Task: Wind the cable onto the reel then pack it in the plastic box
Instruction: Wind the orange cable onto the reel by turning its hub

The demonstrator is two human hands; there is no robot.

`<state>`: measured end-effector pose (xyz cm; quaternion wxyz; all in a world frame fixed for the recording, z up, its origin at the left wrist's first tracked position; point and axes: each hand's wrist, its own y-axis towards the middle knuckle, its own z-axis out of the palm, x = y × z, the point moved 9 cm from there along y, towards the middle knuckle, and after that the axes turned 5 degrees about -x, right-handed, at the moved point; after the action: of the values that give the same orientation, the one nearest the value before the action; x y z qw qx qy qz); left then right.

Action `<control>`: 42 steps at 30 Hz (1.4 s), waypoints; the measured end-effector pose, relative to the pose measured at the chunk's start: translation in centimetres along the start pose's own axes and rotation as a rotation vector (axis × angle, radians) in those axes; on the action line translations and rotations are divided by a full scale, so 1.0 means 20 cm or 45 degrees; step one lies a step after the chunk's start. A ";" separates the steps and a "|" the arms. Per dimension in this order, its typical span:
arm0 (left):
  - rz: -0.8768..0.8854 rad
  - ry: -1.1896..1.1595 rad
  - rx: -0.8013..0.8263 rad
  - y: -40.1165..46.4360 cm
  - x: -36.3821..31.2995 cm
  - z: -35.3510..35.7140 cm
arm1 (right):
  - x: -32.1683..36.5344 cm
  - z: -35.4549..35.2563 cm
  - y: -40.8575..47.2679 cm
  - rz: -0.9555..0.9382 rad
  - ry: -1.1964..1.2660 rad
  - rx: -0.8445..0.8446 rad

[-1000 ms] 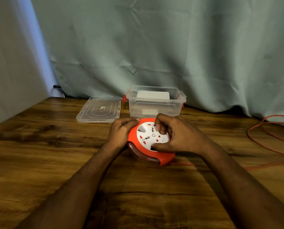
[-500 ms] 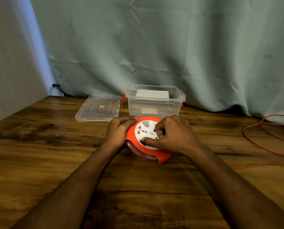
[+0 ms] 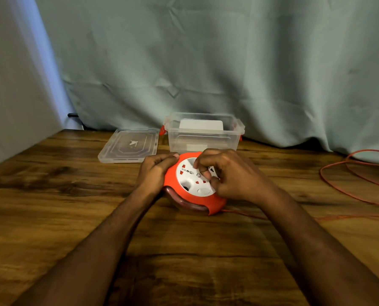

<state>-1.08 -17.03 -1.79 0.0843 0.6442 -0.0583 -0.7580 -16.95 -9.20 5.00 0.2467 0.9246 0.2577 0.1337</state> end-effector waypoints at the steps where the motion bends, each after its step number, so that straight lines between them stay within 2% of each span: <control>1: 0.001 -0.014 0.004 0.00 -0.01 0.00 | -0.01 0.00 0.00 0.008 0.017 0.024; 18: -0.043 -0.032 0.024 0.00 0.02 0.00 | -0.03 -0.05 -0.02 0.077 0.084 0.115; 35: -0.013 -0.050 0.046 -0.01 0.02 0.01 | -0.03 0.02 -0.02 0.214 -0.137 0.057; 42: 0.004 -0.041 0.095 -0.01 0.01 0.03 | -0.01 0.05 0.00 0.301 -0.004 0.045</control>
<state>-1.72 -16.85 -1.96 0.0606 0.6345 -0.0888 -0.7654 -16.74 -9.59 4.10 0.2134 0.9529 0.1487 0.1558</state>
